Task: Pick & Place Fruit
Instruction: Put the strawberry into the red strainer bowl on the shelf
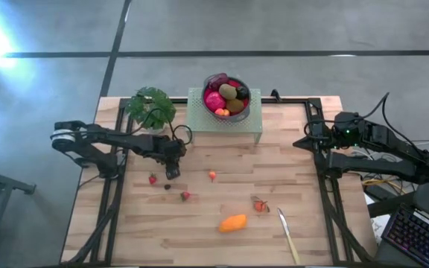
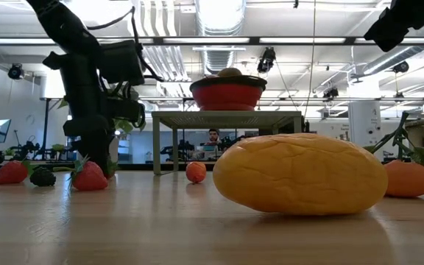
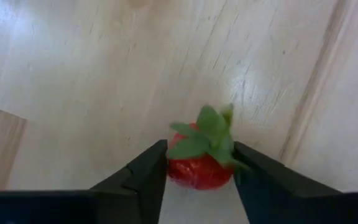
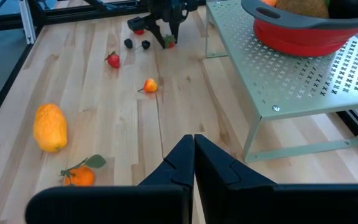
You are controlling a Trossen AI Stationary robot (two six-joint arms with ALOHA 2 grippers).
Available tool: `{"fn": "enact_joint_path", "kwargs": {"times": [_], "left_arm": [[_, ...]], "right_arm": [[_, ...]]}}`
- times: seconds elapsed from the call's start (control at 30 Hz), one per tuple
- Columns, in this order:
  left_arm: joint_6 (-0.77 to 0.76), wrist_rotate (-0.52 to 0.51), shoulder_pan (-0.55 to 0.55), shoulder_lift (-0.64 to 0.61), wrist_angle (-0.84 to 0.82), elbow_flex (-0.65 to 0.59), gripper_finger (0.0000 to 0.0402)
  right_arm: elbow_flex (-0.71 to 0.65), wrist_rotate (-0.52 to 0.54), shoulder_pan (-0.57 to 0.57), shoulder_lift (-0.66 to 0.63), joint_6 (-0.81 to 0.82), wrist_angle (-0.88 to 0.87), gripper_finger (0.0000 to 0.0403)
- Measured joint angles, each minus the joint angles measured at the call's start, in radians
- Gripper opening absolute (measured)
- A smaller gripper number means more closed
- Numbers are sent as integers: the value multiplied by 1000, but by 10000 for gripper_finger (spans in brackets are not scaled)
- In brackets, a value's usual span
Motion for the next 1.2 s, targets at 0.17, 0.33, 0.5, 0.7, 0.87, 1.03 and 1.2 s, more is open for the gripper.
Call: {"fn": "enact_joint_path", "kwargs": {"times": [0.17, 0.33, 0.5, 0.7, 0.87, 1.03, 1.2], "left_arm": [[0, -9, 0, -7, -16, 4, 146], [-2, -17, 1, -44, -93, 48, 153], [-8, 7, 1, -95, -169, 122, 165], [5, 52, 0, -171, -193, 260, 148], [73, -4, 1, -194, -134, 403, 151], [236, -56, 5, -168, 15, 523, 163], [374, -56, 32, -98, 95, 627, 156]], "right_arm": [[0, 0, 0, 0, 0, 0, 8], [0, 0, 0, 0, 0, 0, 8], [0, 0, 0, 0, 0, 0, 8], [0, 0, -1, 0, 0, 0, 8], [0, 0, -1, 0, 0, 0, 8], [0, 0, -1, 0, 0, 0, 8], [0, 0, -1, 0, 0, 0, 8]]}}
